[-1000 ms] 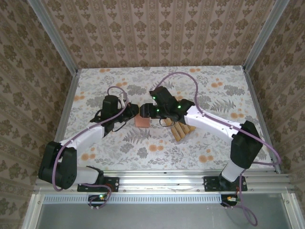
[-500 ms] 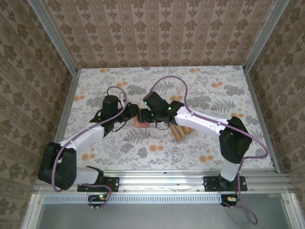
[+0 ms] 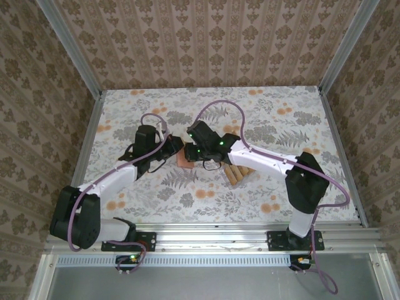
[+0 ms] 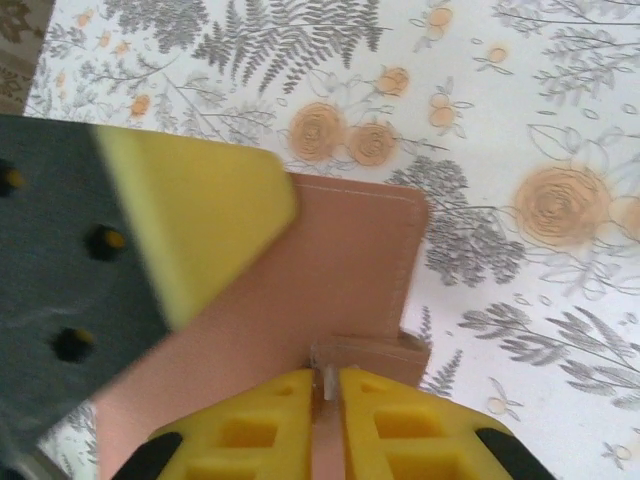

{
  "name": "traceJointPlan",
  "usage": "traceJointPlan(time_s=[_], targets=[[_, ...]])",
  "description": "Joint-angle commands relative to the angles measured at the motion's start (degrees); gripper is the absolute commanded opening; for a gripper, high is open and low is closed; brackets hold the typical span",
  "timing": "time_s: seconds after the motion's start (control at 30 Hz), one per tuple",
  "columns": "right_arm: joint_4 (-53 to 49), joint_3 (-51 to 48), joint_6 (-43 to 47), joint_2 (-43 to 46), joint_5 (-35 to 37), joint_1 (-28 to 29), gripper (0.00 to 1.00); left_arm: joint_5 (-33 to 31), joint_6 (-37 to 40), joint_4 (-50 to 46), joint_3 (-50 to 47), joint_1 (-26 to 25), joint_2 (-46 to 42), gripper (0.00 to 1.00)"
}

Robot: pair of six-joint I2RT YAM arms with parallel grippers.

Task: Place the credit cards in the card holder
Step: Open the button on the card holder, then place the card holder at the center of the table.

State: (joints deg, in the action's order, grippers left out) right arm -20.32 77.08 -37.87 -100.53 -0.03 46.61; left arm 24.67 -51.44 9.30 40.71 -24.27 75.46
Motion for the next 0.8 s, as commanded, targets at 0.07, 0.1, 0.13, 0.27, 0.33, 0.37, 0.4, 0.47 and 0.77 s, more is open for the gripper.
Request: traceJointPlan(time_s=[0.07, 0.1, 0.13, 0.27, 0.33, 0.37, 0.4, 0.47, 0.77], targets=[[-0.9, -7.5, -1.1, 3.5, 1.4, -5.0, 0.13, 1.5, 0.4, 1.6, 2.3, 1.1, -2.0, 0.0], [-0.8, -8.0, -0.9, 4.0, 0.9, -5.4, 0.13, 1.6, 0.4, 1.6, 2.3, 1.2, -1.8, 0.0], [-0.8, -8.1, -0.7, 4.3, 0.3, -5.6, 0.14, 1.8, 0.5, 1.6, 2.3, 1.3, -1.7, 0.0], [-0.9, -7.9, -0.1, 6.0, -1.9, -6.1, 0.33, 2.4, 1.9, 2.0, 2.1, 1.3, -0.6, 0.0], [-0.8, -7.9, -0.4, 7.4, -3.2, -6.3, 0.43, 2.9, 2.6, 2.3, 1.8, 1.3, 0.1, 0.0], [-0.6, -7.9, -0.4, 8.1, -3.7, -6.4, 0.46, 3.0, 2.8, 2.6, 1.8, 1.3, 0.3, 0.0], [-0.1, -8.1, -0.6, 8.8, -4.6, -6.5, 0.49, 3.2, 2.9, 2.7, 1.7, 1.3, 0.6, 0.0], [1.1, -8.3, -1.2, 10.0, -5.9, -6.5, 0.55, 3.6, 3.2, 3.3, 1.7, 1.3, 1.0, 0.0], [3.4, -5.0, -3.6, 6.0, -10.6, -6.1, 0.57, 4.2, 3.6, 3.7, 1.7, 1.3, 0.9, 0.0]])
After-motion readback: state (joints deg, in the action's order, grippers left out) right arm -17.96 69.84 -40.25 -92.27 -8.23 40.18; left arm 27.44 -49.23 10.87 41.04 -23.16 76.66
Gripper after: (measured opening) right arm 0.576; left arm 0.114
